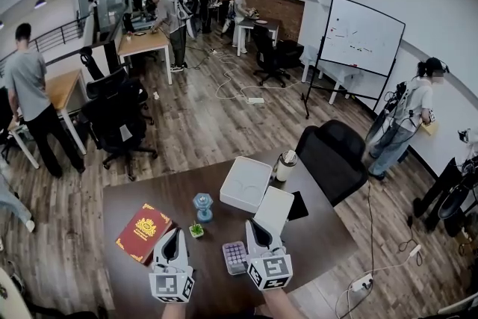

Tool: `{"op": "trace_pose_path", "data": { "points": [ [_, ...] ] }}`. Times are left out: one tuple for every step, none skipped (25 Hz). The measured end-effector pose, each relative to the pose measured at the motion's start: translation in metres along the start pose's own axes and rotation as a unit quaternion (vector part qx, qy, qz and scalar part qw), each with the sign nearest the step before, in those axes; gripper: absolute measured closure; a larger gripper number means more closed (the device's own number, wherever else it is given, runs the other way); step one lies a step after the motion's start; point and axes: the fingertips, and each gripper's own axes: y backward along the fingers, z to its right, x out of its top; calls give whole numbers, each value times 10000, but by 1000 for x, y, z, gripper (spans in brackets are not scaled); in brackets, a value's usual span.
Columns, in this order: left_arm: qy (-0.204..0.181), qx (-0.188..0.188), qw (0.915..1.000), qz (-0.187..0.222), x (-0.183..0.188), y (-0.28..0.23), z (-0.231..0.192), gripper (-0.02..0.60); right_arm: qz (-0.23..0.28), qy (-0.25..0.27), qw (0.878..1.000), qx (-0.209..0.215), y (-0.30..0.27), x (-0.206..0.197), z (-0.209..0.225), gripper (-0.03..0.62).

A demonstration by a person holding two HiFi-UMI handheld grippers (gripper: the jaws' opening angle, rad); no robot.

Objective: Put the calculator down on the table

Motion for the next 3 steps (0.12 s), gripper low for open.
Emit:
{"op": "trace_pose_path", "data": {
  "points": [
    [-9, 9, 10000, 9, 1, 0, 0, 586, 3, 1, 10000, 4, 0, 0, -1, 586],
    [-14, 18, 10000, 16, 2, 0, -1, 586, 6, 2, 10000, 8, 0, 1, -1, 586],
    [-18, 27, 10000, 22, 3, 0, -2, 586, 8, 3, 10000, 12, -1, 1, -2, 586]
  ]
}}
